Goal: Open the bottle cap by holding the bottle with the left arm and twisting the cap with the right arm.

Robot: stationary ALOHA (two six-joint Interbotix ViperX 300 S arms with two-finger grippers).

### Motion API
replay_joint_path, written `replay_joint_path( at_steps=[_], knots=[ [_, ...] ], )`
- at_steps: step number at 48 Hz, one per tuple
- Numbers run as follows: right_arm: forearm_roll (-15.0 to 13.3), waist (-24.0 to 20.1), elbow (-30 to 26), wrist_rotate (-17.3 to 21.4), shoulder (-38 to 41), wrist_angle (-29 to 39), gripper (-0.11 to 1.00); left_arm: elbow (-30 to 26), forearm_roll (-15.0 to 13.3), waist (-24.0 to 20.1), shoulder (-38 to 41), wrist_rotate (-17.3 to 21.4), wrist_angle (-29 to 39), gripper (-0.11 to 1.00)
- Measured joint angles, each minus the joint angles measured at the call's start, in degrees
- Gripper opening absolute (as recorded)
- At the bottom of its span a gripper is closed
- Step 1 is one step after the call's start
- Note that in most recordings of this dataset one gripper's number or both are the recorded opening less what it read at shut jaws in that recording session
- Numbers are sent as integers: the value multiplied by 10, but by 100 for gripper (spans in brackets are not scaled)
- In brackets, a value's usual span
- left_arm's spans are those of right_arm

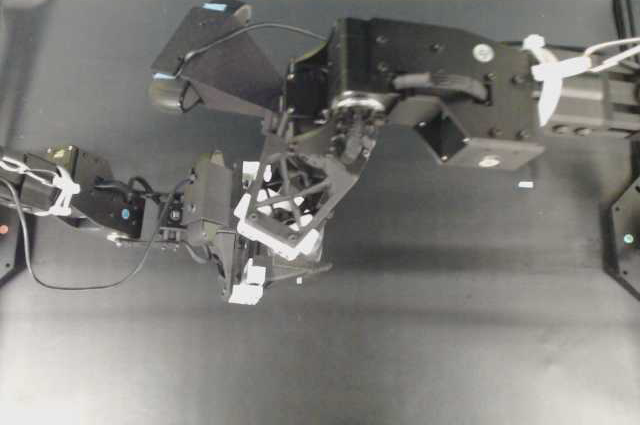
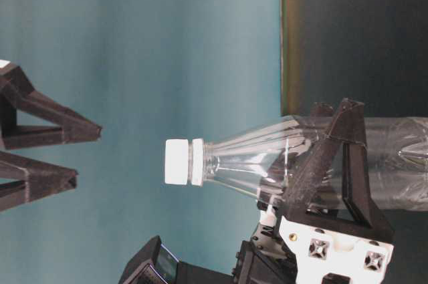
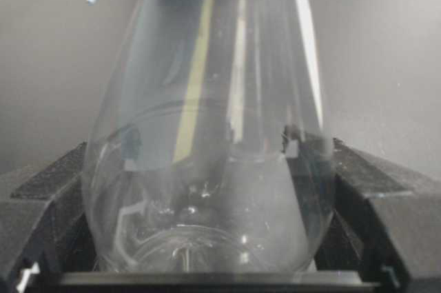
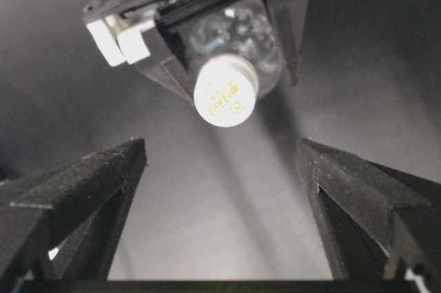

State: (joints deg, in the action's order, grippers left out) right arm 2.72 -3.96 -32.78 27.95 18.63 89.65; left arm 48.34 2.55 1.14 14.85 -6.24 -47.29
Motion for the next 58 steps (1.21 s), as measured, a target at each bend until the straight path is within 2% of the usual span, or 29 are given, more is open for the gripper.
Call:
replay_joint_path(
  at_steps=[11, 34, 38, 43, 51, 58],
  knots=[
    [-1, 0, 32, 8, 18, -5, 84, 1, 0, 1, 0, 0, 1, 83],
    [-1, 0, 92, 9, 20, -79, 82, 1, 0, 0, 0, 0, 1, 83],
    [-1, 0, 94, 9, 21, -81, 76, 1, 0, 0, 0, 0, 0, 83],
    [0, 0, 94, 9, 21, -81, 65, 1, 0, 0, 0, -1, 1, 83],
    [-1, -1, 94, 8, 21, -80, 37, 1, 0, -1, 0, -2, 0, 83],
    [-1, -1, 94, 8, 21, -79, 37, 1, 0, -1, 0, -1, 1, 83]
  ],
)
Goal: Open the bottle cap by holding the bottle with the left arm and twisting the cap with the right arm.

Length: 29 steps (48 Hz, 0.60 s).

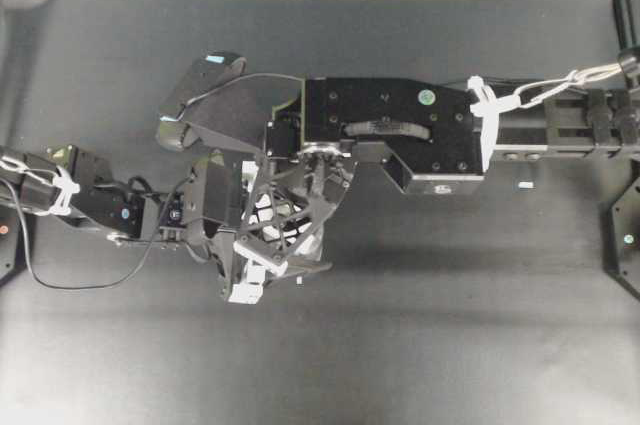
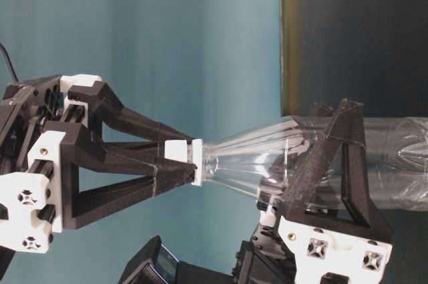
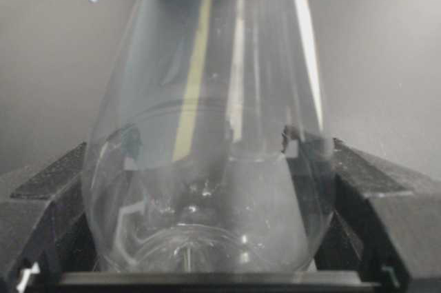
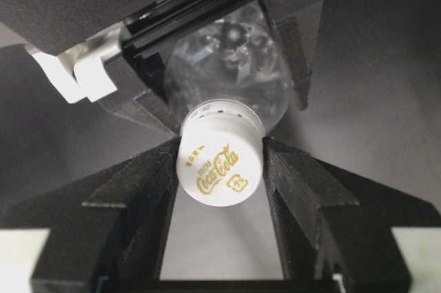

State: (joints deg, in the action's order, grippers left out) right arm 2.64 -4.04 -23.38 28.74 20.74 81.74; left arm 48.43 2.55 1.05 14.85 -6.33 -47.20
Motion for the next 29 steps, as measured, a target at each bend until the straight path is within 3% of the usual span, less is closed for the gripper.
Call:
replay_joint_path(
  at_steps=[6, 12, 21, 29],
  knots=[
    [0, 1, 0, -9, 0, 1, 37, 0, 0, 0, -1, -1, -1, 83],
    [1, 1, -2, -59, 0, 7, 37, 0, 0, 0, 0, -1, 0, 83],
    [1, 2, -8, -187, 2, 25, 37, 0, 0, 0, 0, -1, 0, 83],
    [0, 1, -11, -344, 3, 29, 37, 0, 0, 0, 0, 0, -1, 83]
  ],
)
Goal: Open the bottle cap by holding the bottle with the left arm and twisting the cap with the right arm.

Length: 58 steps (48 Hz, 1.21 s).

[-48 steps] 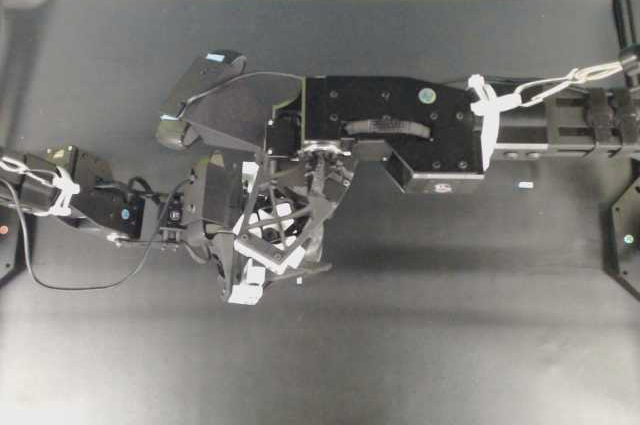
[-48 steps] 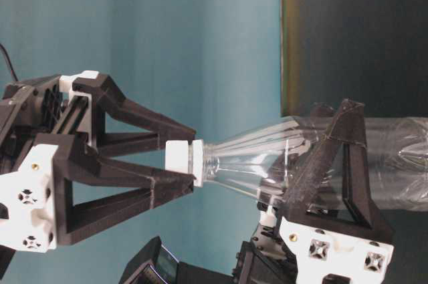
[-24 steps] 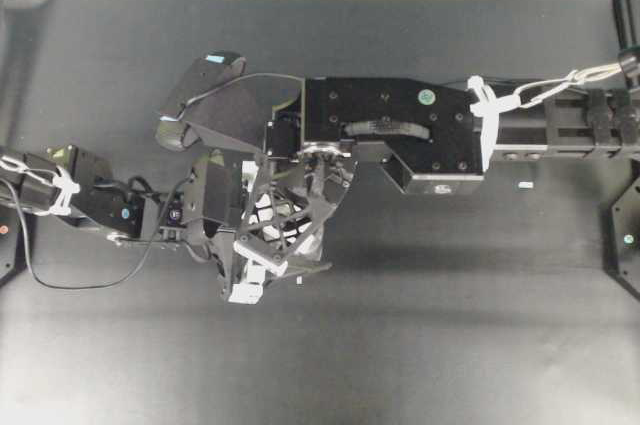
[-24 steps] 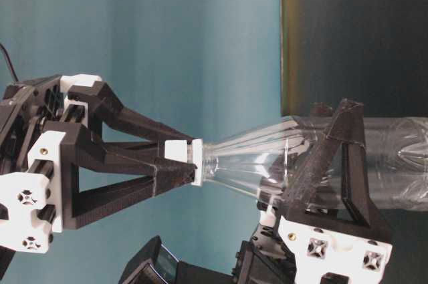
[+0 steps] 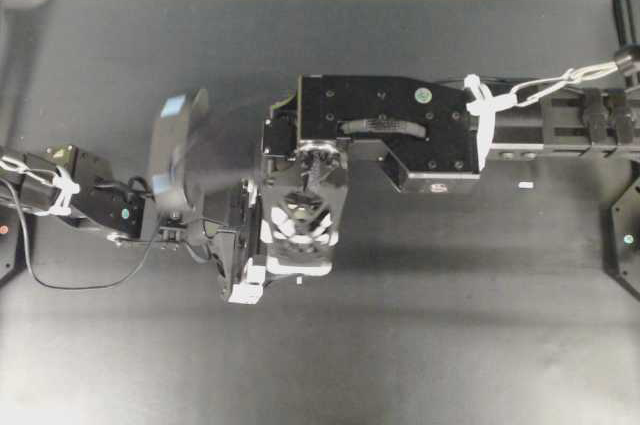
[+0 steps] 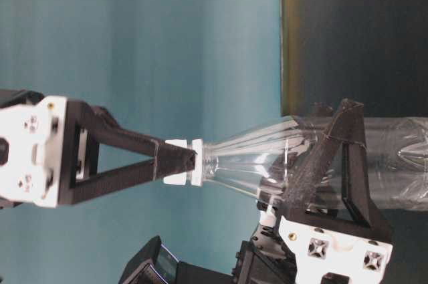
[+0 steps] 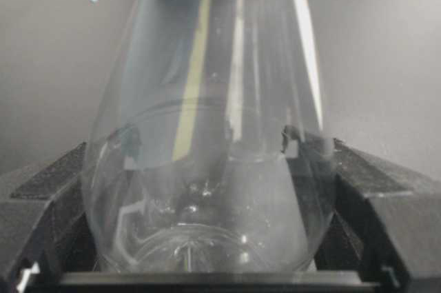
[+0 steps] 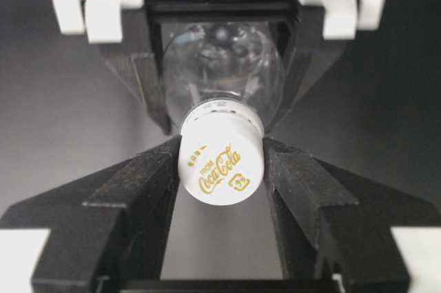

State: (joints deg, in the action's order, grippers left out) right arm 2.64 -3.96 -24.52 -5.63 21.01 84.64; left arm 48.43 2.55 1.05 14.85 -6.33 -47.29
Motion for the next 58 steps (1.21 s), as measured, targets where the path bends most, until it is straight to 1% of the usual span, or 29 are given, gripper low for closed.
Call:
replay_joint_path(
  at_steps=[7, 16, 23, 28, 33, 37, 44, 58],
  knots=[
    [-2, -2, 0, -118, 0, -4, 37, 0, 0, 0, 0, 0, 1, 83],
    [-12, -6, 0, -234, 0, -5, 37, 0, 1, 1, 0, 0, 1, 83],
    [-22, -7, 0, -294, 0, -7, 37, 0, 1, 0, 0, 0, 1, 83],
    [-25, -9, 0, -325, 0, -10, 37, 0, 1, 0, -1, -1, 1, 83],
    [-27, -11, 0, -341, 0, -12, 37, 1, 1, 0, 0, 0, 1, 83],
    [-27, -11, 0, -342, 0, -15, 37, 1, 1, 0, -1, 0, 1, 83],
    [-19, -11, 0, -342, 0, -15, 37, 1, 2, 0, -1, 0, 1, 83],
    [-16, -11, 1, -316, -2, -28, 38, 2, 3, 0, -1, 0, 1, 83]
  ],
)
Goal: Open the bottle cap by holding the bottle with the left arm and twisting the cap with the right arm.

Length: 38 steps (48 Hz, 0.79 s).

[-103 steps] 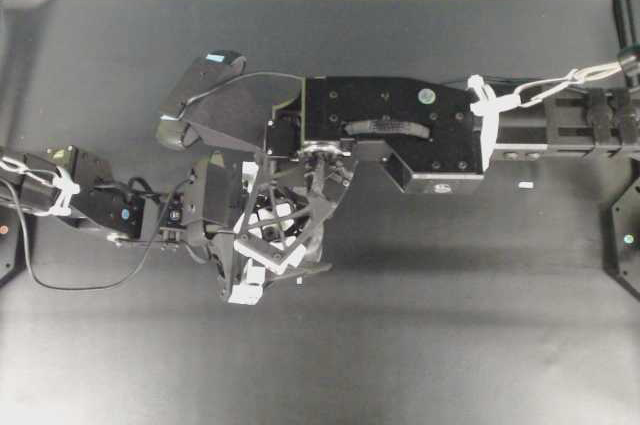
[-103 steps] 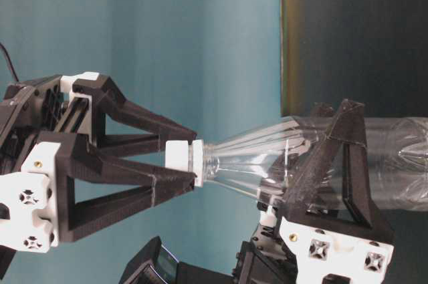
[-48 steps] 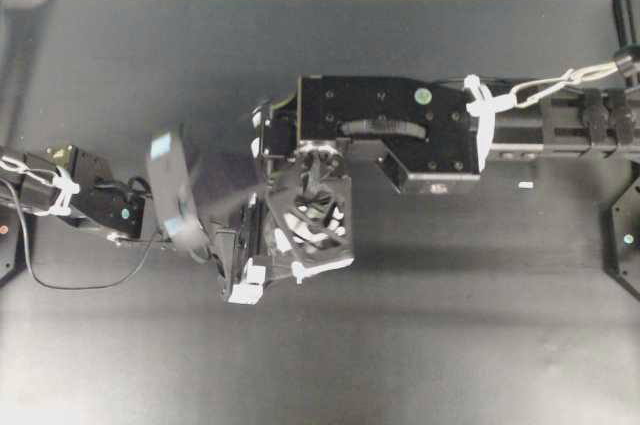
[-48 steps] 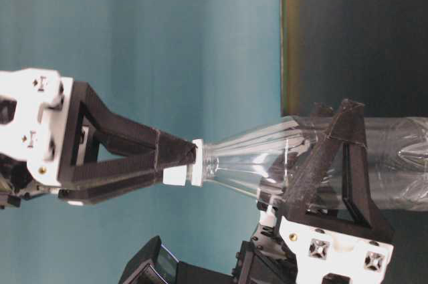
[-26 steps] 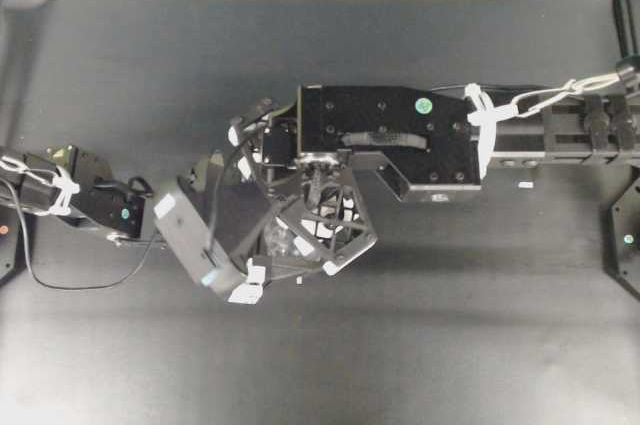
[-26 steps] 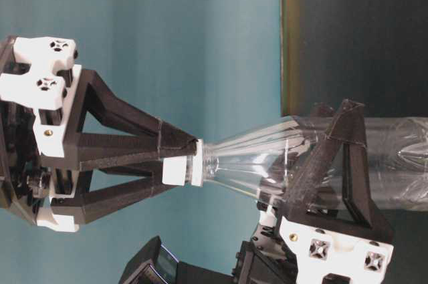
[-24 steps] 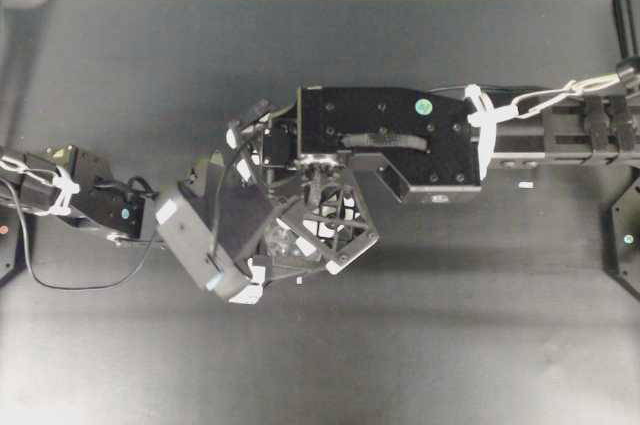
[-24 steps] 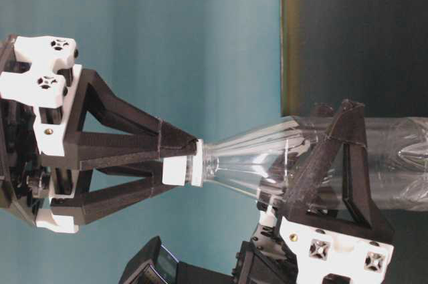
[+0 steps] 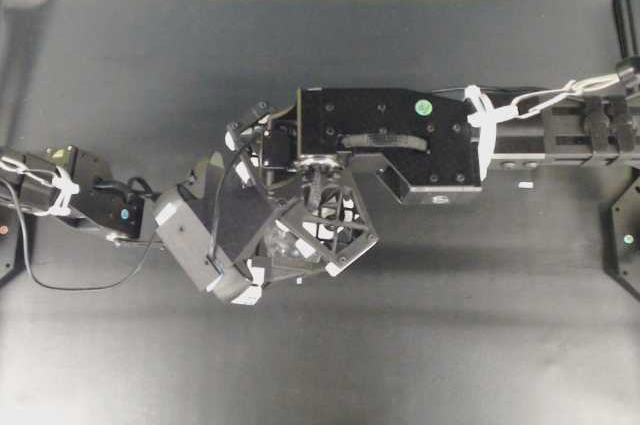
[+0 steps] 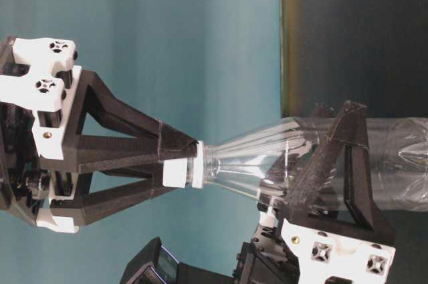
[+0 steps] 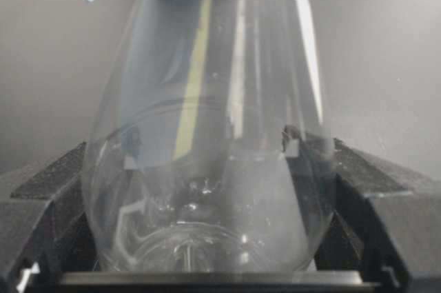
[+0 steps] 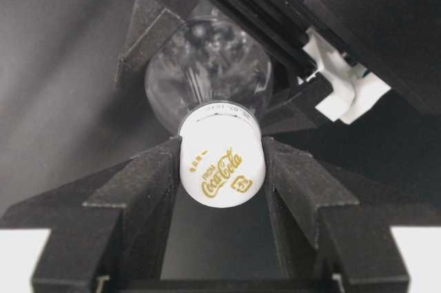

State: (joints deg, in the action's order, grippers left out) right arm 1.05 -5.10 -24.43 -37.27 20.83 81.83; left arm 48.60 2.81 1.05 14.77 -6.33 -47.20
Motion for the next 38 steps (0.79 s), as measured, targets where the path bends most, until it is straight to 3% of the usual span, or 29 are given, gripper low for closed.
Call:
replay_joint_path(
  at_steps=[7, 14, 17, 31, 38],
  knots=[
    [1, 0, 2, 5, -3, -3, 40, 1, -1, 0, 0, 0, 0, 83],
    [2, 0, 2, 18, -8, -18, 76, 1, -1, 1, 1, 0, 0, 83],
    [2, 0, 3, 28, -9, -24, 84, 0, 0, 1, 0, 0, 0, 83],
    [2, 0, 10, 53, -19, -35, 83, 1, -1, 0, 0, 0, 0, 83],
    [3, -1, 10, 97, -41, -41, 83, 0, 0, 1, 1, 0, 0, 83]
  ],
)
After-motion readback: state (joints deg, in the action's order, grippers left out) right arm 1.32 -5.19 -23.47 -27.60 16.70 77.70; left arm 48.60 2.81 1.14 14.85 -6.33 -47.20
